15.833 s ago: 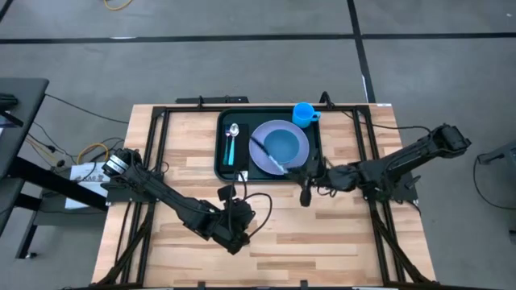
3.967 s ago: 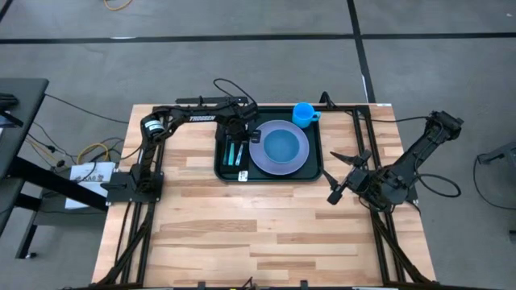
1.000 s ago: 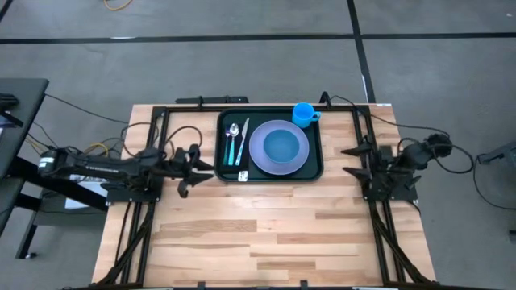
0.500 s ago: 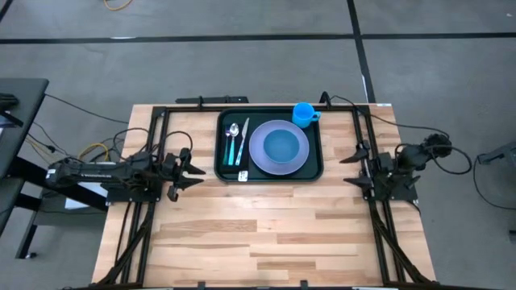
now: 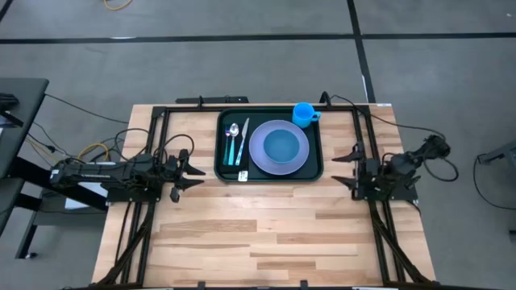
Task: Set up tray
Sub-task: Return to Home Position
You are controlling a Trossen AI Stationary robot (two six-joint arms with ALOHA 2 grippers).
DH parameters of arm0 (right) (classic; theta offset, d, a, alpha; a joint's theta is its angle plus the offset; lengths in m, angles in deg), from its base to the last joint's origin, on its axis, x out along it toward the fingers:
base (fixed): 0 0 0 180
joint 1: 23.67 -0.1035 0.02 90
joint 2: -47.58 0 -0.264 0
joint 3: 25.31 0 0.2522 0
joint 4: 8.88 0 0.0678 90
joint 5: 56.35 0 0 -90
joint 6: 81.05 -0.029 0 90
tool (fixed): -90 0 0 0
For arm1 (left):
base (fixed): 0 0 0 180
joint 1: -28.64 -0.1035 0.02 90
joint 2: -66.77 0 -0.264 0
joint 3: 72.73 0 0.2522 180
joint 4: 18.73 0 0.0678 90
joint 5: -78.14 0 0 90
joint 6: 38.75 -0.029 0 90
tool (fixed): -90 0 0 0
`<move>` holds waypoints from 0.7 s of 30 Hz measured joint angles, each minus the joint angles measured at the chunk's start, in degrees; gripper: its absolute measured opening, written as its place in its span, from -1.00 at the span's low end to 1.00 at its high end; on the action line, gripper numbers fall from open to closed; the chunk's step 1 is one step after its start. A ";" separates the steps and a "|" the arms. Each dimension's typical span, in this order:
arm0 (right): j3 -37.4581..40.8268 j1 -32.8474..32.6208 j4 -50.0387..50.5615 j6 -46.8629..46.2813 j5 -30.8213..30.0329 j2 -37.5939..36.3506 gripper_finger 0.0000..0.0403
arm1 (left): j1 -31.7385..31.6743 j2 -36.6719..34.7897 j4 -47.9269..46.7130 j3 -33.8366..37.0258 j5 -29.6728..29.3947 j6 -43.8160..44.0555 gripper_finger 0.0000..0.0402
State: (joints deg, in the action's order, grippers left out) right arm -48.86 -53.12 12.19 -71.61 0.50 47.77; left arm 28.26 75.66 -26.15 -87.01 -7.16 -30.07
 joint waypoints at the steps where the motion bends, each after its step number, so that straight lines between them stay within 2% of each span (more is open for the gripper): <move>1: 1.30 0.06 -1.23 0.73 -0.19 0.00 0.29 | 0.00 -0.01 0.13 0.00 -0.02 -0.33 -0.40; 8: 6.76 3.05 -3.19 -2.29 0.07 0.04 0.29 | 0.00 0.00 0.07 0.07 1.13 -2.67 -0.40; 13: 6.90 6.07 -3.80 -7.35 2.19 2.19 0.29 | 0.00 0.00 -0.33 0.09 1.43 -4.32 -0.40; 21: 6.90 8.37 -3.74 -12.95 1.93 6.95 0.29 | 0.00 0.00 -0.36 0.15 -0.04 -7.43 -0.40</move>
State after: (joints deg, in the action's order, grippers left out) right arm -41.96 -44.76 8.45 -84.55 2.42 54.72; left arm 28.26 75.66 -26.51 -86.86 -7.20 -37.51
